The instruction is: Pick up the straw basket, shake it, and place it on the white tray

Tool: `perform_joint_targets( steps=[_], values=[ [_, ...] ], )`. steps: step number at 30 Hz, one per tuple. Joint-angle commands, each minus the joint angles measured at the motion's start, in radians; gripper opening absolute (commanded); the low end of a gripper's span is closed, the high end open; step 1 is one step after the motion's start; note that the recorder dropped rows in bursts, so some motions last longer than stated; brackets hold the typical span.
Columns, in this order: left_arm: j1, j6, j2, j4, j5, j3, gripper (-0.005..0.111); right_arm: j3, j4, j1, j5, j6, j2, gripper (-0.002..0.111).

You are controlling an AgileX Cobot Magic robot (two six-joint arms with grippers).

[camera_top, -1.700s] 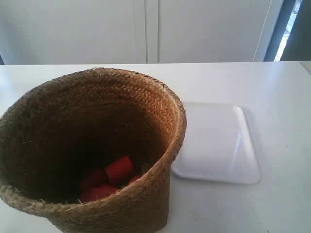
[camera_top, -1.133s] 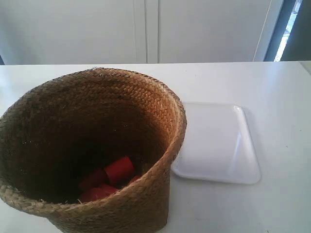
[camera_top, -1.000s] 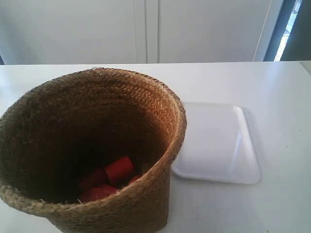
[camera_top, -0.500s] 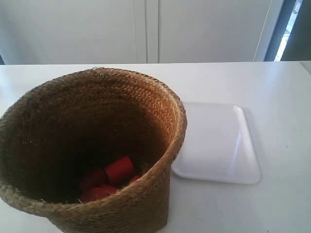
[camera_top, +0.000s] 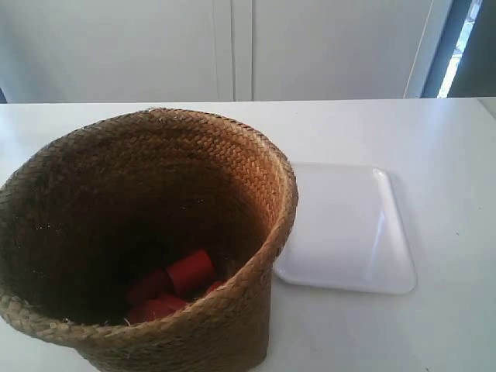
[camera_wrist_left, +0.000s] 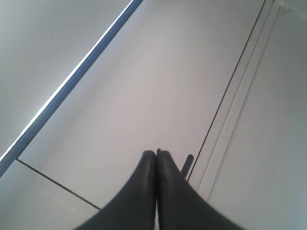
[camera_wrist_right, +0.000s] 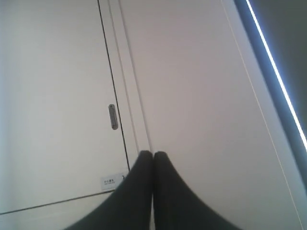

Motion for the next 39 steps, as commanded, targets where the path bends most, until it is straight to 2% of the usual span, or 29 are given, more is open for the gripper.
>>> perform_joint_targets(
  steps=[1,5,11,17,21,25,29,34,37,39],
  values=[
    [-0.002,0.140,0.160,-0.059,0.108,-0.210,0.000,-0.196,-0.019,0.002,0.171,0.010,0.192,0.000],
    [-0.002,0.259,0.430,-0.057,0.473,-0.440,0.000,-0.430,-0.041,0.002,0.409,-0.014,0.395,0.000],
    [-0.002,0.342,0.793,0.023,1.100,-0.756,0.000,-0.787,-0.082,0.002,0.945,-0.091,0.700,0.000],
    [-0.002,0.358,1.027,0.090,1.555,-0.968,0.000,-1.004,0.064,0.039,1.350,-0.312,0.905,0.000],
    [-0.002,0.394,1.093,0.090,1.706,-1.062,0.000,-1.082,0.122,0.085,1.611,-0.378,0.994,0.000],
    [-0.002,0.394,1.111,0.090,1.787,-1.131,0.000,-1.115,0.201,0.153,1.772,-0.378,1.021,0.000],
    [-0.002,0.400,1.121,0.078,1.932,-1.194,0.000,-1.160,0.239,0.257,1.809,-0.373,1.021,0.000],
    [-0.002,0.445,1.123,0.019,2.000,-1.230,0.000,-1.212,0.232,0.387,1.809,-0.285,1.027,0.000],
    [-0.002,0.447,1.133,-0.030,2.045,-1.246,0.009,-1.257,0.174,0.444,1.809,-0.244,1.061,0.000],
    [-0.011,0.476,1.148,-0.055,2.097,-1.263,0.020,-1.270,0.124,0.469,1.809,-0.185,1.075,0.000]
  ],
)
